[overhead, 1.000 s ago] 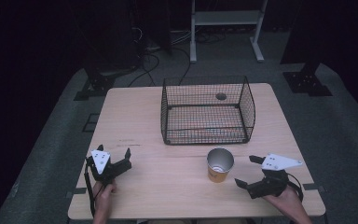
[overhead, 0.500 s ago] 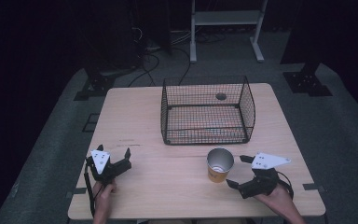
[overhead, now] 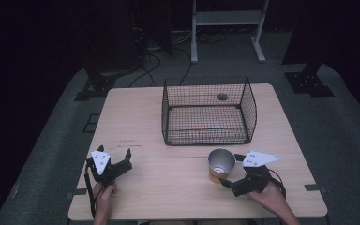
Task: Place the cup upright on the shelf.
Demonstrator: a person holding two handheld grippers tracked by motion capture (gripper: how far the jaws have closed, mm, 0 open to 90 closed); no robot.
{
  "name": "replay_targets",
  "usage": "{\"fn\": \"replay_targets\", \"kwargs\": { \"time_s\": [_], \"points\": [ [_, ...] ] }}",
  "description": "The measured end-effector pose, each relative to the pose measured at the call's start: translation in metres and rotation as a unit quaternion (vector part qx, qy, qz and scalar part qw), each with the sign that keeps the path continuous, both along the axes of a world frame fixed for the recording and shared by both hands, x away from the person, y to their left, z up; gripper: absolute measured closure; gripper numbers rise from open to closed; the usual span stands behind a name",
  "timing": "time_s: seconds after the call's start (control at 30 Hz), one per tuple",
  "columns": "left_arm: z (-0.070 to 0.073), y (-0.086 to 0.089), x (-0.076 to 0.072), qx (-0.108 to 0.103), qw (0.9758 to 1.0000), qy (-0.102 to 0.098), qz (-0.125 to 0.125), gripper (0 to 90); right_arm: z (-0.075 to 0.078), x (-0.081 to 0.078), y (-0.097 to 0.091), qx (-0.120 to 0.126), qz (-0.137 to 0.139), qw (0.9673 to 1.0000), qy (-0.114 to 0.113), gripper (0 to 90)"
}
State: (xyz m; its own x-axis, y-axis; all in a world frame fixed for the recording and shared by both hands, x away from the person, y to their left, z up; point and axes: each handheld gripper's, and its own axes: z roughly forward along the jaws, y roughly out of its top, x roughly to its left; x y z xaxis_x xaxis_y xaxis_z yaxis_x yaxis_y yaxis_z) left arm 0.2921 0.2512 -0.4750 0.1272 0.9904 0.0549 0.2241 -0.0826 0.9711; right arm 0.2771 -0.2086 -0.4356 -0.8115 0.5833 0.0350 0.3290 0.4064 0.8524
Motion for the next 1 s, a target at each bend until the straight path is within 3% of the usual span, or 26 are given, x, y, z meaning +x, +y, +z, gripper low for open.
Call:
{"fn": "replay_targets", "kwargs": {
  "time_s": [0.63,0.8,1.0],
  "points": [
    [0.000,0.000,0.000,-0.002,1.0000,-0.001,-0.001,0.8,-0.002,0.014,0.022,-0.009,-0.008,0.9999,-0.007,0.2],
    [0.000,0.000,0.000,-0.002,1.0000,-0.001,-0.001,0.8,-0.001,0.015,0.020,0.000,-0.003,1.0000,-0.008,12.1],
    [0.000,0.000,0.000,-0.002,1.0000,-0.001,-0.001,0.8,0.001,0.017,0.020,-0.006,0.000,1.0000,-0.002,12.6]
  ]
}}
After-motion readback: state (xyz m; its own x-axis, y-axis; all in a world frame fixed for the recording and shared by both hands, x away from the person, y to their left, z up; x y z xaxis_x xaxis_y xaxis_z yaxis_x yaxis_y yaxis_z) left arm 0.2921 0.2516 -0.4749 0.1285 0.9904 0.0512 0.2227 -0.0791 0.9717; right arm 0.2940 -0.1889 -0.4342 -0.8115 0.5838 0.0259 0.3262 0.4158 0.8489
